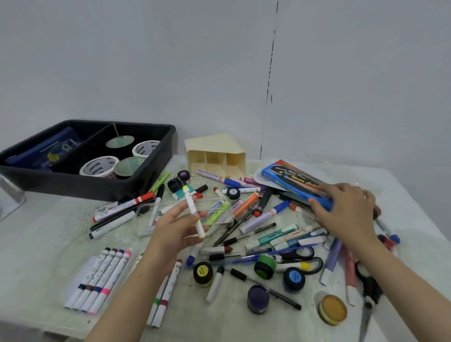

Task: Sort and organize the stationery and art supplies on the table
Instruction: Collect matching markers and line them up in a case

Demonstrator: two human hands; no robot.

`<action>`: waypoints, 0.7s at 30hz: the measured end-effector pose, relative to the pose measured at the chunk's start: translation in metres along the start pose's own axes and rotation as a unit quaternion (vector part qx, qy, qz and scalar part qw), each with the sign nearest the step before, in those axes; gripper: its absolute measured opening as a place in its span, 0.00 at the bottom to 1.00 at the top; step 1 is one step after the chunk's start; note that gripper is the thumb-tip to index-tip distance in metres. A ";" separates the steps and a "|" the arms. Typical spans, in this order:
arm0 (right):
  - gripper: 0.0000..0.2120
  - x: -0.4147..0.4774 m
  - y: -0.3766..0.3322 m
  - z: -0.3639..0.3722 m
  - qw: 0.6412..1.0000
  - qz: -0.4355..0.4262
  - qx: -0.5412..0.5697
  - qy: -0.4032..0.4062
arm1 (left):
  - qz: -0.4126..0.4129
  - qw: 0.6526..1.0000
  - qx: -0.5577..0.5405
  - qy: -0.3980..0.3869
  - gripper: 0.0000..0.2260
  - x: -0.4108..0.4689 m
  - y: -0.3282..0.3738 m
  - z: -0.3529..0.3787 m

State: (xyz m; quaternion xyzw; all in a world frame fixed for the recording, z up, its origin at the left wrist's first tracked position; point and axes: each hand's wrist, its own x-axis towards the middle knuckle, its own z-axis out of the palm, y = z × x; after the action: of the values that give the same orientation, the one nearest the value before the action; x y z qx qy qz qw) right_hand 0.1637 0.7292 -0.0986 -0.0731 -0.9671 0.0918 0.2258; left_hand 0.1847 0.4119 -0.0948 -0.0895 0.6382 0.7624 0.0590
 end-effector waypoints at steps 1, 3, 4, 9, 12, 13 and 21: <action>0.18 0.000 -0.001 0.000 1.000 0.000 -0.003 -0.012 | 0.000 1.000 0.003 0.001 0.15 0.000 0.000 0.000; 0.17 0.000 -0.005 0.001 1.000 0.001 -0.009 -0.030 | -0.002 1.000 0.005 0.003 0.17 0.000 -0.001 -0.001; 0.17 0.001 -0.007 0.003 0.999 -0.001 -0.004 -0.031 | -0.004 1.000 0.004 0.005 0.17 0.001 -0.002 -0.002; 0.21 0.003 -0.024 0.011 0.993 -0.093 0.058 -0.041 | -0.022 1.000 -0.003 0.008 0.17 0.003 -0.006 -0.004; 0.20 0.000 -0.037 0.015 0.978 -0.169 0.059 -0.106 | -0.037 0.999 -0.011 -0.004 0.15 0.002 -0.008 -0.004; 0.17 0.000 -0.040 0.018 0.975 -0.186 0.049 -0.112 | -0.041 0.999 -0.011 -0.005 0.15 0.002 -0.009 -0.004; 0.16 0.039 -0.080 0.043 0.964 -0.238 -0.071 -0.091 | -0.055 0.998 -0.005 -0.004 0.15 0.007 -0.011 0.000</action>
State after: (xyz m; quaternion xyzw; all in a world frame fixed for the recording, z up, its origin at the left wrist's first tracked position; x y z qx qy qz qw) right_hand 0.1016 0.6520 -0.1031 0.1520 -0.9771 -0.0269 0.1464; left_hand 0.1803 0.4135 -0.1065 -0.1220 0.6281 0.7616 0.1032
